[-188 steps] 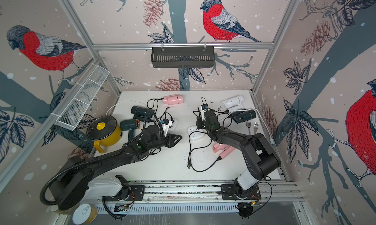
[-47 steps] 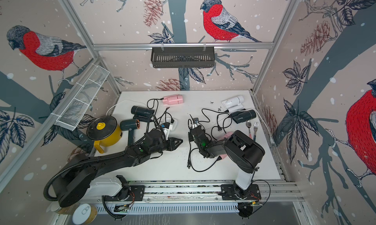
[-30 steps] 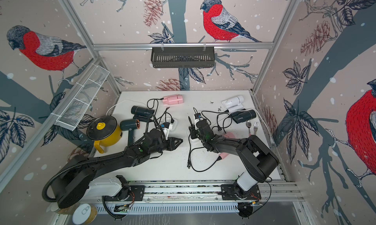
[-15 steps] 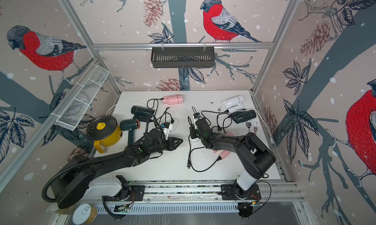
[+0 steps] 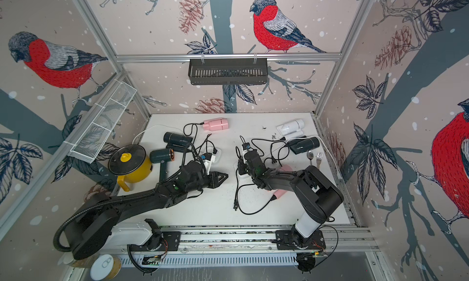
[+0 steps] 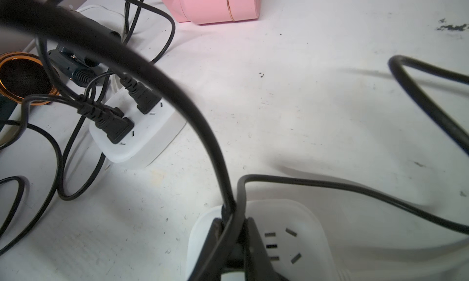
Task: Charge the blow dryers
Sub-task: Insert the plug into the socket.
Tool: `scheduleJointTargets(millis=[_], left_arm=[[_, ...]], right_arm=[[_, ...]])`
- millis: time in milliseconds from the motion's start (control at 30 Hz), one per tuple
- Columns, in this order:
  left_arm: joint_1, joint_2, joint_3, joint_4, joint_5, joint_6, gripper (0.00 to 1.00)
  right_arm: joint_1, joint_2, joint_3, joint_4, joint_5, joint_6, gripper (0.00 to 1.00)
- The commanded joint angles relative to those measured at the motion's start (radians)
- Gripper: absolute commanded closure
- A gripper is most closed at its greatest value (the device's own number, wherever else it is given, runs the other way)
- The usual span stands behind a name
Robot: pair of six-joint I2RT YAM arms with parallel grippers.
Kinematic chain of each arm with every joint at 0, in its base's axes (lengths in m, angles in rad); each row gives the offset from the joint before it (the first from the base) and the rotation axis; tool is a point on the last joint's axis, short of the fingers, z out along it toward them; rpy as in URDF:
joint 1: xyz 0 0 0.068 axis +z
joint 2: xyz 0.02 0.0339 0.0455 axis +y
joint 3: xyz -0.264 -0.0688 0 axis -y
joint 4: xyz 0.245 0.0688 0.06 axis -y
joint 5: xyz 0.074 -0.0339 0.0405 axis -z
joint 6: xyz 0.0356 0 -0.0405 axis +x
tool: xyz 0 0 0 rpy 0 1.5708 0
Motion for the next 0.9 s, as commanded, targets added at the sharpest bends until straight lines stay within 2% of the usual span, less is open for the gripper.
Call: scheduleJointTargets(millis=[0, 67, 433, 867], left_arm=[[0.000, 0.005, 0.002, 0.034, 0.007, -0.011, 0.64], [0.000, 0.005, 0.003, 0.032, 0.007, -0.010, 0.64], [0.000, 0.039, 0.014, 0.051, 0.027, -0.028, 0.64], [-0.005, 0.245, 0.050, 0.182, 0.047, -0.135, 0.69]], right_arm=[[0.016, -0.003, -0.038, 0.033, 0.062, -0.023, 0.89], [0.028, -0.008, -0.080, 0.084, 0.101, -0.025, 0.91], [0.038, -0.030, -0.233, 0.283, 0.125, -0.003, 0.91], [0.041, -0.001, -0.259, 0.359, 0.118, 0.007, 0.88]])
